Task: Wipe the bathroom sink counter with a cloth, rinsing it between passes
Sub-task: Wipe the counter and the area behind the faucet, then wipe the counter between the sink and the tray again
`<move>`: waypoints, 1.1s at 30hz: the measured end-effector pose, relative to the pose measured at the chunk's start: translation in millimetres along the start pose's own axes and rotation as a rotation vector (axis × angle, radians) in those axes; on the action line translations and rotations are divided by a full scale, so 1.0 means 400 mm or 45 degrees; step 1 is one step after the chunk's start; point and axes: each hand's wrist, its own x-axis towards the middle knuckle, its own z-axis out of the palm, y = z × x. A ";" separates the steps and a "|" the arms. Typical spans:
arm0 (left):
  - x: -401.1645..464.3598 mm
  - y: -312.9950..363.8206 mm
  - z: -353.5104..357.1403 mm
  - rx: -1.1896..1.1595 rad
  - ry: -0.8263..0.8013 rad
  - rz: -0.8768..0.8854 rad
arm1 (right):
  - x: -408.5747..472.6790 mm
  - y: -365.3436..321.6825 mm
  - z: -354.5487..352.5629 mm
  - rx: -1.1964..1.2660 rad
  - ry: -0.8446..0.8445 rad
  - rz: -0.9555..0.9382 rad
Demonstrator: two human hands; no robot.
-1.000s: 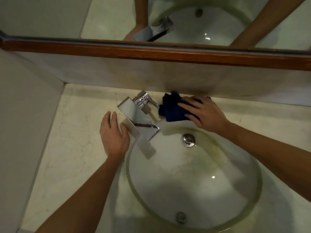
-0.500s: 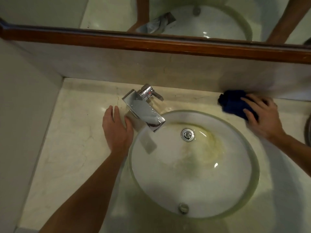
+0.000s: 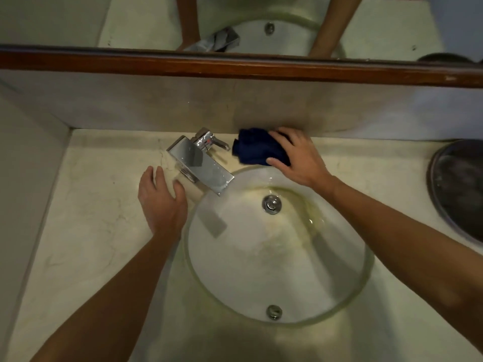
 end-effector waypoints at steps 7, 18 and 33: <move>-0.067 0.071 -0.045 -0.376 0.294 -0.136 | -0.040 0.020 -0.009 0.375 0.135 1.124; -0.211 0.506 0.032 -1.455 -0.794 -1.133 | -0.092 -0.043 -0.097 1.365 0.114 1.106; -0.303 0.689 -0.051 -2.375 -0.817 -1.592 | -0.352 -0.068 -0.288 1.126 -0.001 0.600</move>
